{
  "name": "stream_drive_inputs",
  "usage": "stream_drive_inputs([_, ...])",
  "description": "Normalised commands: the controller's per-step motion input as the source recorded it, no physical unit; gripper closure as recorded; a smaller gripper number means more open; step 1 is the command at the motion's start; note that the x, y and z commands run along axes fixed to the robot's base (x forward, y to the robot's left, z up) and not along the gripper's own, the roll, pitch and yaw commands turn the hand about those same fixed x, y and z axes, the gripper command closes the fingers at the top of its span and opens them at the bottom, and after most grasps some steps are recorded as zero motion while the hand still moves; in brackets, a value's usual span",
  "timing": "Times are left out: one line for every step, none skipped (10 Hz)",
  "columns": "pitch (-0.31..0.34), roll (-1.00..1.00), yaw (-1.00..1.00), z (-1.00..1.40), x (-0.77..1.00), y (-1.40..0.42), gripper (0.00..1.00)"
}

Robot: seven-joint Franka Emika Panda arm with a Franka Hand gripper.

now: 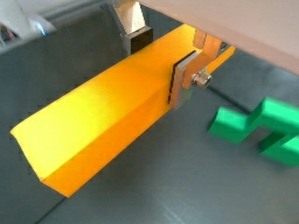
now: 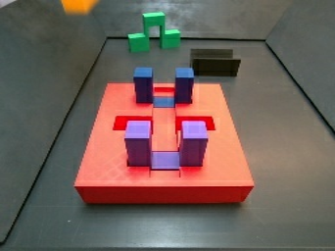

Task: Pick up the yellow object. Move up. Move to above the board. Insert the yellow object.
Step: Move to above the board, then insert the yellow object.

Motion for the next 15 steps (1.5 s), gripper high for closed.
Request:
stream_drive_inputs([0.09,-0.06,-0.01,1.4,0.03,-0.01,1.0])
stream_drive_inputs([0.076,-0.05,-0.01,0.7,0.0,0.0,1.0])
stream_drive_inputs([0.053,-0.05,0.0,0.44,0.01,0.0,1.0])
stream_drive_inputs([0.037,-0.04,-0.01,0.18,0.04,0.01,1.0])
stream_drive_inputs([0.374,0.03,0.02,0.27,0.99,-1.4,1.0])
stream_drive_inputs([0.395,0.06,0.02,0.24,0.98,-1.4,1.0])
stream_drive_inputs([0.441,0.1,0.04,0.22,1.07,-1.4,1.0])
stream_drive_inputs([0.4,0.0,0.01,0.25,1.1,-1.4,1.0])
stream_drive_inputs([0.341,-0.02,0.01,0.27,1.11,-1.4,1.0])
stream_drive_inputs([0.205,0.04,0.01,0.27,1.07,-1.4,1.0])
stream_drive_inputs([0.152,0.04,0.01,0.27,1.08,-1.4,1.0])
stream_drive_inputs([0.132,0.07,0.01,0.14,0.58,-0.69,1.0])
stream_drive_inputs([0.115,0.06,0.01,0.08,0.29,-0.29,1.0])
stream_drive_inputs([0.066,0.04,0.01,0.06,0.16,-0.17,1.0])
stream_drive_inputs([0.0,0.0,0.0,-0.02,0.0,0.0,1.0])
